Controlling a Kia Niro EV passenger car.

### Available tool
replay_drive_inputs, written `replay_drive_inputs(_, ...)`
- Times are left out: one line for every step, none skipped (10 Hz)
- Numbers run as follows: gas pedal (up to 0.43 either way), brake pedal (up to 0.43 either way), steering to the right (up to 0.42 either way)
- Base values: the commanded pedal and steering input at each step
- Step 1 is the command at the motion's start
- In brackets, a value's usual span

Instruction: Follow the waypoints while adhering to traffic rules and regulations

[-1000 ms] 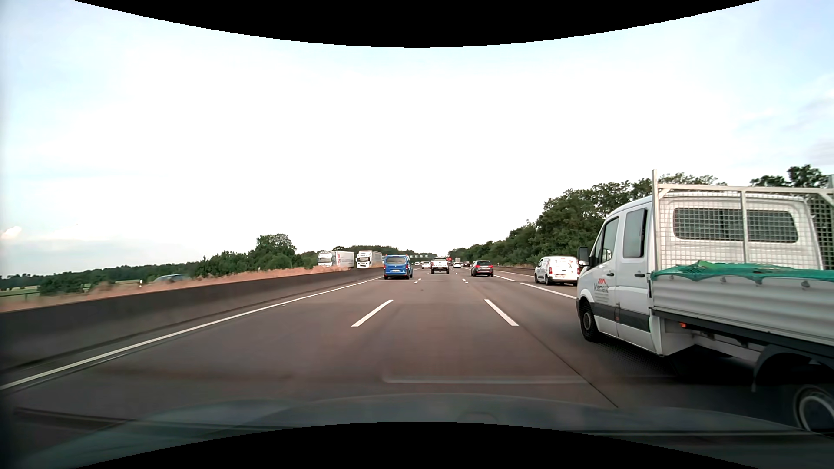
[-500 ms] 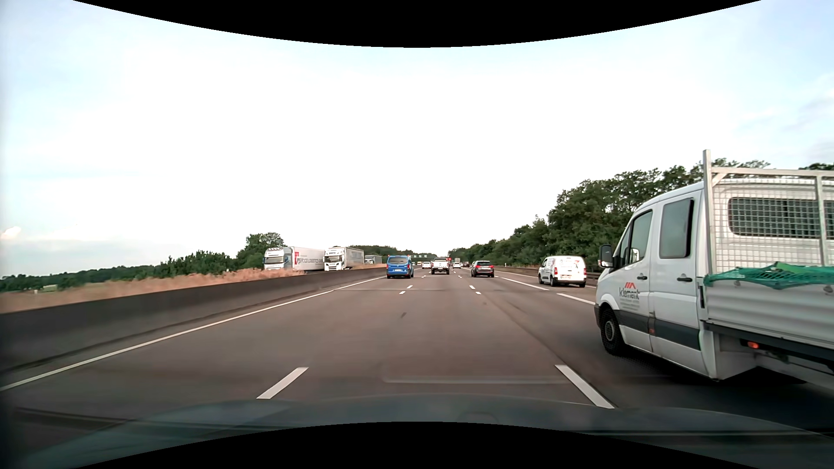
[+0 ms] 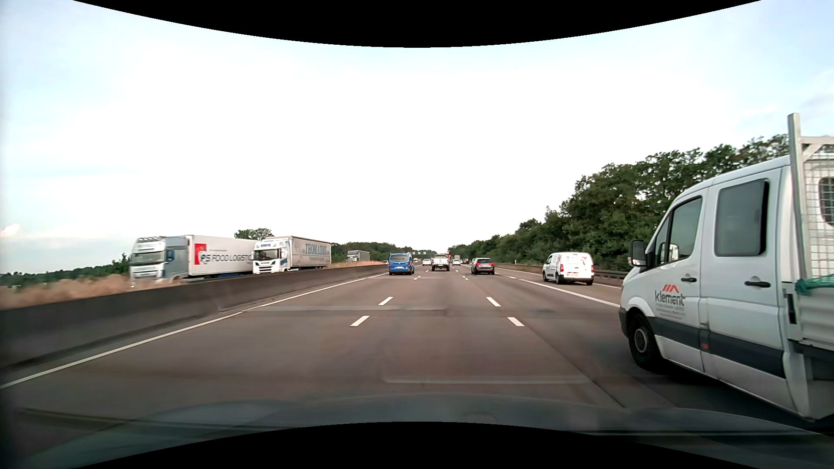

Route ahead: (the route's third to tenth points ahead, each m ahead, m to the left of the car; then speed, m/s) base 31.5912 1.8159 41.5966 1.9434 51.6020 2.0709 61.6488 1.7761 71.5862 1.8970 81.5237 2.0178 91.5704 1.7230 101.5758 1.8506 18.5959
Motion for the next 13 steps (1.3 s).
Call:
replay_drive_inputs(0.177,0.0,-0.004)
replay_drive_inputs(0.157,0.0,-0.004)
replay_drive_inputs(0.138,0.0,-0.004)
replay_drive_inputs(0.13,0.0,-0.004)
replay_drive_inputs(0.11,0.0,-0.004)
replay_drive_inputs(0.098,0.0,-0.004)
replay_drive_inputs(0.039,0.0,-0.004)
replay_drive_inputs(0.008,0.0,-0.004)
replay_drive_inputs(0.0,0.0,-0.004)
replay_drive_inputs(0.0,0.0,-0.004)
replay_drive_inputs(0.0,0.0,-0.004)
replay_drive_inputs(0.0,0.0,-0.004)
replay_drive_inputs(0.0,0.0,-0.004)
